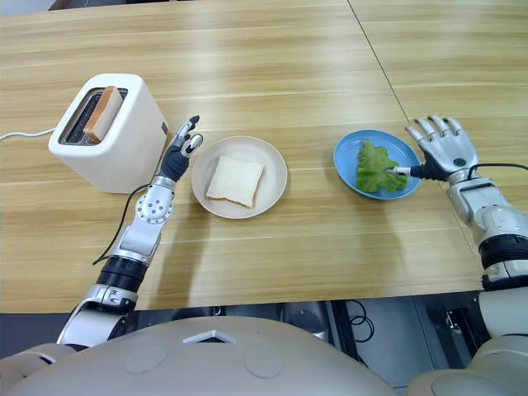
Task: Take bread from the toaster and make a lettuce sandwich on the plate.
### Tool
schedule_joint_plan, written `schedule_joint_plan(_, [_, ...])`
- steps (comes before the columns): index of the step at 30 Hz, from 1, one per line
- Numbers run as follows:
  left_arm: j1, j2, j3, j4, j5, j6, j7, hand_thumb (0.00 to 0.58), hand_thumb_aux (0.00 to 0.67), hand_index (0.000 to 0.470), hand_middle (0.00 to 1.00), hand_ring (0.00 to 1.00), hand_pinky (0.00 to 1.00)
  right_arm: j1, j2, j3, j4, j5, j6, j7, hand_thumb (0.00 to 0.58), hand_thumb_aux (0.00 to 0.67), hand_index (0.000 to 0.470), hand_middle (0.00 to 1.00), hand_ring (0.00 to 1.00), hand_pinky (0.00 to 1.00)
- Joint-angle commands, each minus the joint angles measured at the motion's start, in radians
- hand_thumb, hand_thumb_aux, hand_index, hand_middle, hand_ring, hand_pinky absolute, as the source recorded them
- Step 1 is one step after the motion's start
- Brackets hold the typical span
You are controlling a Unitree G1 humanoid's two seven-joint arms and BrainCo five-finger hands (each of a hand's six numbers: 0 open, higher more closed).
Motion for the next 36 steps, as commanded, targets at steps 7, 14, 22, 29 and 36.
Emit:
schedule_joint_plan(7, [-0.030, -0.015, -0.004, 0.097, 0.004, -0.036, 0.003, 0.000, 0.000, 0.000, 0.00, 0.00, 0.00, -0.049, 0.032, 0.197, 0.159, -0.037, 0.009, -0.100, 0.000, 0.000, 0.000, 0.00, 0.00, 0.00])
schedule_joint_plan(14, [-0.036, -0.023, -0.002, 0.122, 0.001, -0.048, 0.005, 0.000, 0.000, 0.000, 0.00, 0.00, 0.00, -0.082, 0.072, 0.271, 0.229, -0.022, 0.012, -0.120, 0.387, 0.284, 0.195, 0.00, 0.00, 0.00])
schedule_joint_plan(22, [-0.033, -0.029, -0.008, 0.121, 0.004, -0.045, 0.002, 0.000, 0.000, 0.000, 0.00, 0.00, 0.00, -0.094, 0.080, 0.269, 0.240, 0.051, -0.008, -0.152, 0.580, 0.670, 0.460, 0.70, 0.70, 0.70])
schedule_joint_plan(29, [-0.031, -0.030, -0.010, 0.123, 0.006, -0.044, 0.002, 0.000, 0.000, 0.000, 0.00, 0.00, 0.00, -0.090, 0.056, 0.265, 0.220, 0.088, -0.018, -0.172, 0.580, 0.670, 0.460, 1.00, 1.00, 1.00])
schedule_joint_plan(36, [-0.032, -0.033, -0.011, 0.126, 0.007, -0.045, 0.001, 0.000, 0.000, 0.000, 0.00, 0.00, 0.00, -0.065, 0.014, 0.231, 0.160, 0.134, -0.031, -0.196, 0.580, 0.670, 0.460, 1.00, 1.00, 1.00])
